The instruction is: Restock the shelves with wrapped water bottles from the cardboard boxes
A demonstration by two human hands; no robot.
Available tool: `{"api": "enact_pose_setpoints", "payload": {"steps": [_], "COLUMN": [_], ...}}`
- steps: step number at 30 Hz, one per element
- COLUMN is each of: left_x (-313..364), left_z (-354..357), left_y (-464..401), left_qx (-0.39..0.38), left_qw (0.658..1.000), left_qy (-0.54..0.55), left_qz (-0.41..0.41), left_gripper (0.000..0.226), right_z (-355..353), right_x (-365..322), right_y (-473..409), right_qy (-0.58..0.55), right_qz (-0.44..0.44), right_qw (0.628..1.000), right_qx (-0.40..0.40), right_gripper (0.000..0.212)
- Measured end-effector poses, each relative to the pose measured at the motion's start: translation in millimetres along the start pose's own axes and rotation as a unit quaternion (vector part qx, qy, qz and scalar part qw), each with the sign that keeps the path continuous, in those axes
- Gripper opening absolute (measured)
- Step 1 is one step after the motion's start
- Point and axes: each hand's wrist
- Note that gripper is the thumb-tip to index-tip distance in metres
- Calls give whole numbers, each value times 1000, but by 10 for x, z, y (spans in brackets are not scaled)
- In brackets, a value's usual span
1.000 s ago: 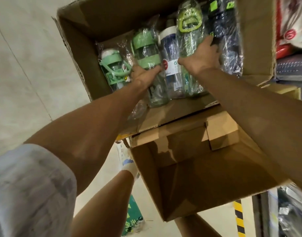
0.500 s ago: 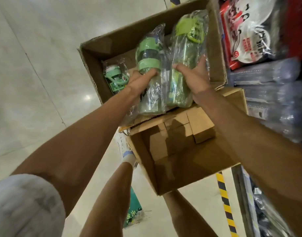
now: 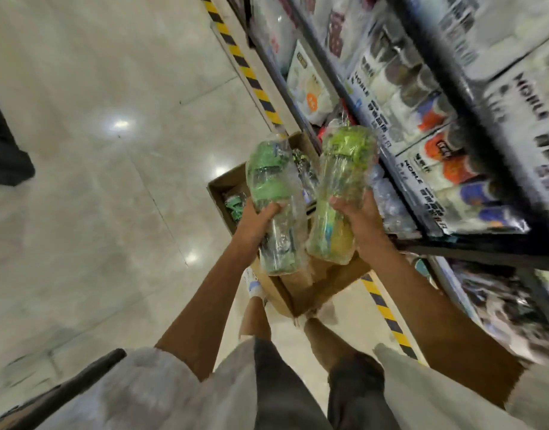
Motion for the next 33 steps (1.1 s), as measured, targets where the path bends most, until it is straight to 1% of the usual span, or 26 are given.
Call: {"api": "enact_pose_setpoints", "payload": {"steps": [3,6,7,8,9,10,11,13,14,15,18,20,22,23,25,26,28,29,31,33], "left_x": [420,709,791,863,926,964,994,1024,1014,987,831,659,480,373,122,-2,-236,-372,-675,-986], "left_z": [343,698,800,895,985,1067,1152,1310,1377,1439,1627,1777,1922,1992,2126,2205,2394,2489,2673,2862], "left_y": [726,1361,1531,1697,1861,1992,2120,2396,2512,2640,2998,3264,3614,3774,4032,4159,4451,4596,4887,5196], "left_qx": [-24,-47,-51,-56,-65,-82,-101,-133,-152,-173,-245,-289,-320,-346,-401,-419,-445,-451,-466,-471], "left_qw": [999,998,998,997,996,994,991,984,980,975,957,943,932,924,899,889,873,867,858,851], "left_qy": [-4,-8,-9,-12,-19,-30,-42,-68,-78,-88,-117,-138,-151,-150,-166,-178,-198,-210,-216,-230], "left_qz": [22,43,47,53,60,70,78,93,101,106,103,88,74,69,53,43,24,18,-2,-14], "left_gripper": [44,56,61,65,66,65,64,67,69,71,70,68,60,58,59,61,70,77,83,85], "right_z": [-361,-694,-793,-888,-982,-1075,-1160,-1316,-1372,-1430,-1586,-1672,-1721,-1755,-1847,-1894,-1986,-2043,-2183,-2340], "right_x": [-294,-473,-496,-473,-484,-497,-526,-445,-377,-294,28,256,503,635,971,1122,1391,1547,1845,2171], "right_y": [744,1416,1601,1746,1929,2123,2352,2743,2928,3121,3599,3978,4391,4579,4916,5096,5483,5649,5989,6316], "right_qy": [-30,-58,-69,-88,-105,-115,-120,-138,-150,-155,-188,-225,-249,-260,-286,-303,-322,-328,-339,-349], "right_qz": [-36,-55,-65,-76,-82,-91,-99,-123,-127,-125,-117,-120,-115,-120,-110,-107,-113,-106,-93,-105], "right_qw": [999,996,993,990,987,985,983,976,971,967,951,933,917,907,892,881,861,854,840,826], "right_qx": [14,47,64,79,91,92,92,118,139,155,214,252,289,310,331,346,376,389,412,430], "right_gripper": [85,82,87,97,110,116,109,75,72,74,87,87,86,92,114,117,105,106,114,109]}}
Point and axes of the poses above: each hand's wrist, its own y-axis away from the middle knuckle, its own z-axis out of the palm, x = y × z, and after that the axes turned 15 degrees about y, right-handed
